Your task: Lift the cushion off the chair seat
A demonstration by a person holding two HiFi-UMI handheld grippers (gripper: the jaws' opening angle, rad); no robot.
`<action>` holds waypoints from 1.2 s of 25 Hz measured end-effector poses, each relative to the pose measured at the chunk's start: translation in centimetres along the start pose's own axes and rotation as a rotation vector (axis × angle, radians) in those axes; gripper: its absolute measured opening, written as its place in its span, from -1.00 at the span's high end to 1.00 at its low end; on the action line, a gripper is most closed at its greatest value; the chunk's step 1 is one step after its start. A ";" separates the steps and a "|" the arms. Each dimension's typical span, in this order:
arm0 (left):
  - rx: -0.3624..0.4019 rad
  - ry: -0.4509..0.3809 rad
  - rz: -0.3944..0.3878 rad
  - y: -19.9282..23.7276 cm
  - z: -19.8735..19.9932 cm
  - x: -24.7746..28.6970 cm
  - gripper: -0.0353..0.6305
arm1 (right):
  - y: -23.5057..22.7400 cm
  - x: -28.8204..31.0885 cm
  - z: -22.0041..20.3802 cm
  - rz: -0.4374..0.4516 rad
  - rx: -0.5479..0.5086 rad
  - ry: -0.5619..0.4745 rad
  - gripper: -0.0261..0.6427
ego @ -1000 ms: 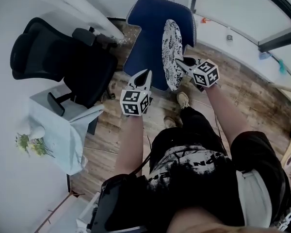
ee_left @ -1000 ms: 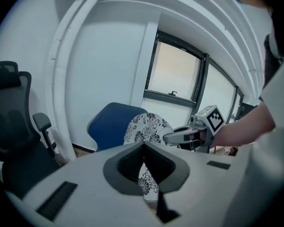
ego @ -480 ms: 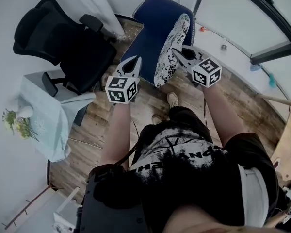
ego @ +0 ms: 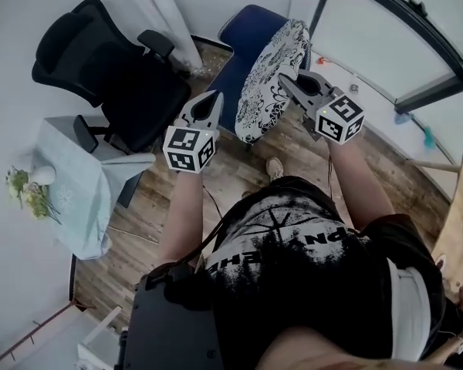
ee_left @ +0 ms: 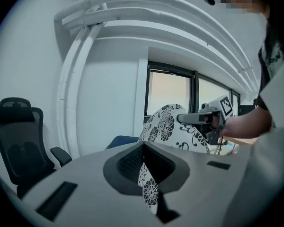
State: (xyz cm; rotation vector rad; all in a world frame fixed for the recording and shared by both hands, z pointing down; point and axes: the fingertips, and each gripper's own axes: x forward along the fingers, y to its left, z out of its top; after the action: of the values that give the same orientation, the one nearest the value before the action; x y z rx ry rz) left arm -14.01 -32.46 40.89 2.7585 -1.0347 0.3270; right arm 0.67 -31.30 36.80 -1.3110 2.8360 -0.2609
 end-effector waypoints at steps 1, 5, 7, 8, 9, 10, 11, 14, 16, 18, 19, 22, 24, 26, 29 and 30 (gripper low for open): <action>0.007 -0.003 0.001 -0.1 0.0 -0.4 0.86 | 0.3 -0.1 0.4 0.011 -0.007 -0.001 0.81; -0.012 -0.024 0.024 0.3 0.2 -1.6 0.86 | 1.1 -0.7 1.3 0.031 -0.023 -0.009 0.81; -0.025 -0.027 0.033 0.4 0.0 -1.9 0.86 | 1.0 -0.8 1.1 0.027 -0.012 -0.007 0.81; -0.033 -0.028 0.035 0.4 -0.1 -1.9 0.86 | 0.9 -0.8 0.8 0.027 -0.003 -0.002 0.81; -0.039 -0.029 0.036 0.4 -0.3 -2.0 0.86 | 0.8 -0.7 0.6 0.027 0.003 0.005 0.81; -0.045 -0.029 0.038 0.4 -0.4 -2.0 0.86 | 0.8 -0.6 0.4 0.029 0.005 0.012 0.81; -0.049 -0.028 0.038 0.4 -0.5 -2.0 0.86 | 0.9 -0.4 0.3 0.031 0.005 0.018 0.81; -0.054 -0.025 0.038 0.5 -0.8 -1.9 0.86 | 1.2 0.0 0.2 0.038 0.004 0.023 0.81; -0.055 -0.023 0.036 0.5 -0.9 -1.8 0.86 | 1.4 0.2 0.2 0.042 -0.001 0.026 0.81; -0.061 -0.018 0.028 0.2 -1.2 -1.6 0.86 | 1.6 0.2 0.0 0.042 -0.001 0.030 0.81; -0.064 -0.014 0.023 0.0 -1.4 -1.5 0.86 | 1.7 0.2 -0.2 0.040 0.001 0.033 0.81; -0.065 -0.011 0.015 0.0 -1.7 -1.5 0.86 | 1.9 0.4 -0.3 0.036 -0.001 0.036 0.82; -0.062 -0.012 0.014 0.0 -1.6 -1.6 0.86 | 2.1 0.6 -0.4 0.038 -0.002 0.037 0.82; -0.064 -0.012 0.014 0.0 -1.5 -1.7 0.86 | 2.3 0.6 -0.5 0.039 -0.005 0.039 0.82; -0.075 -0.013 0.008 -0.2 -1.4 -1.6 0.86 | 2.4 0.4 -0.5 0.037 -0.009 0.040 0.82; -0.076 -0.013 0.005 -0.2 -1.4 -1.6 0.86 | 2.4 0.5 -0.6 0.038 -0.008 0.040 0.82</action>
State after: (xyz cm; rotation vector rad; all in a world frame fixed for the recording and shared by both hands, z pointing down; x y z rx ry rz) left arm -15.28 -30.98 41.77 2.6946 -1.0358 0.2656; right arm -1.51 -30.04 37.02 -1.2665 2.8941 -0.2781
